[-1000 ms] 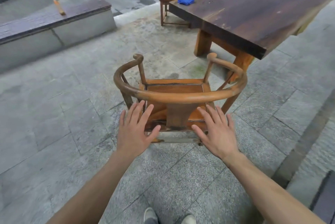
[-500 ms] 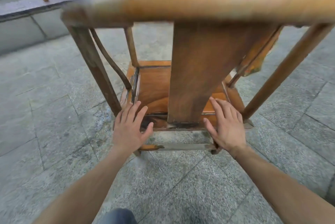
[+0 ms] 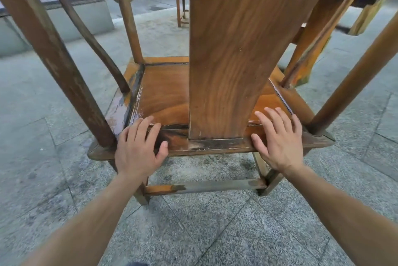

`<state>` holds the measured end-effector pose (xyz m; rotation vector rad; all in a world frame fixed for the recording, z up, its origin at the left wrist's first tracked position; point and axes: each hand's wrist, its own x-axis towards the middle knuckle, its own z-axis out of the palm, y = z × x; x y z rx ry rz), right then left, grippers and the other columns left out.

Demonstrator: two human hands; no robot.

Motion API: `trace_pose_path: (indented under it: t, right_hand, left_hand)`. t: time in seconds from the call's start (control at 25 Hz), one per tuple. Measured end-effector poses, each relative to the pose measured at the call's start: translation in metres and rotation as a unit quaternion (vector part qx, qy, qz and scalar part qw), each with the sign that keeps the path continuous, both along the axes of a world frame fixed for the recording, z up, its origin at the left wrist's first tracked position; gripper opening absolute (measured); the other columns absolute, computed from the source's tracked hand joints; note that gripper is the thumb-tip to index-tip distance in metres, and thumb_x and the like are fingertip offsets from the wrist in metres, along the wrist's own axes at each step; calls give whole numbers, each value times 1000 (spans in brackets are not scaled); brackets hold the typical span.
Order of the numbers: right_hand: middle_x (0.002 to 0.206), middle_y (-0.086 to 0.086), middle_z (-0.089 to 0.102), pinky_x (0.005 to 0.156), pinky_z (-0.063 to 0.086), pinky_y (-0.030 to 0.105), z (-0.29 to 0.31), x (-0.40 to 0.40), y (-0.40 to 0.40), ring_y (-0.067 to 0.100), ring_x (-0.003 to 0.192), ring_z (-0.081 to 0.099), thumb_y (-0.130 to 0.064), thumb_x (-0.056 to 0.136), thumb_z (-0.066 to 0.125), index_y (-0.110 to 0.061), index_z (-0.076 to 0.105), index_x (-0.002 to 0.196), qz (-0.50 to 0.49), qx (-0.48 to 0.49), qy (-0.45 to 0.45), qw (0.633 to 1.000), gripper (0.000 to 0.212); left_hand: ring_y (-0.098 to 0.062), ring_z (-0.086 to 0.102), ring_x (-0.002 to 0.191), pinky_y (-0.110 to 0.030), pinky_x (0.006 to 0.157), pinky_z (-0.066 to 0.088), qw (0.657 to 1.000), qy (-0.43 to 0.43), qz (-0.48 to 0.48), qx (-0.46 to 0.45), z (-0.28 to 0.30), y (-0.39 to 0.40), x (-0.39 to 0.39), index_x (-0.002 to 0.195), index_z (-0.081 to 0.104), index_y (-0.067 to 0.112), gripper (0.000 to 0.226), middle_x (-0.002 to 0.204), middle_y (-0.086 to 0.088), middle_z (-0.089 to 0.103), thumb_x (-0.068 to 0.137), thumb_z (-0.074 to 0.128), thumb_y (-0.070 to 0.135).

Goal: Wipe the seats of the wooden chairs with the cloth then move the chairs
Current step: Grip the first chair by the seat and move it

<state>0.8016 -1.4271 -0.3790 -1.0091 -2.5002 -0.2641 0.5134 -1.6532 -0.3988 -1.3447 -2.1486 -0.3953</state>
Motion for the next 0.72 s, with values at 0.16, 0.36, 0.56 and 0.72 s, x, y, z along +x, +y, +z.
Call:
trace_pose_path:
  t: [0.16,0.36,0.56,0.72]
  right_hand:
    - [151,7,48,115,23,60,-3,-1,5,31,144,38,-54,94,42,-25,49,144,-1,26,7,1000,58]
    - [154,6,44,114,24,63,-1,-5,10,33,145,37,-56,90,43,-25,49,145,-17,16,6,1000,63]
    - [154,5,45,111,24,66,-4,-12,11,33,144,38,-56,87,42,-25,49,145,-50,11,17,999,66]
    - [155,-4,44,112,21,69,-3,-27,29,28,149,29,-61,90,30,-38,31,152,-95,-56,-33,993,66]
  left_hand:
    - [-36,57,124,-52,98,45,999,26,0,24,-6,3,0,125,64,10,50,135,-16,61,95,39,42]
    - [-36,57,126,-56,103,41,999,40,0,20,-4,5,-5,124,67,12,49,137,-14,61,95,42,42]
    - [-36,59,124,-54,103,45,999,39,-30,23,-10,17,-17,123,70,14,48,139,-11,61,95,40,39]
    - [-34,58,126,-53,107,42,997,38,-63,33,-11,53,-43,126,69,17,47,141,-8,60,96,38,37]
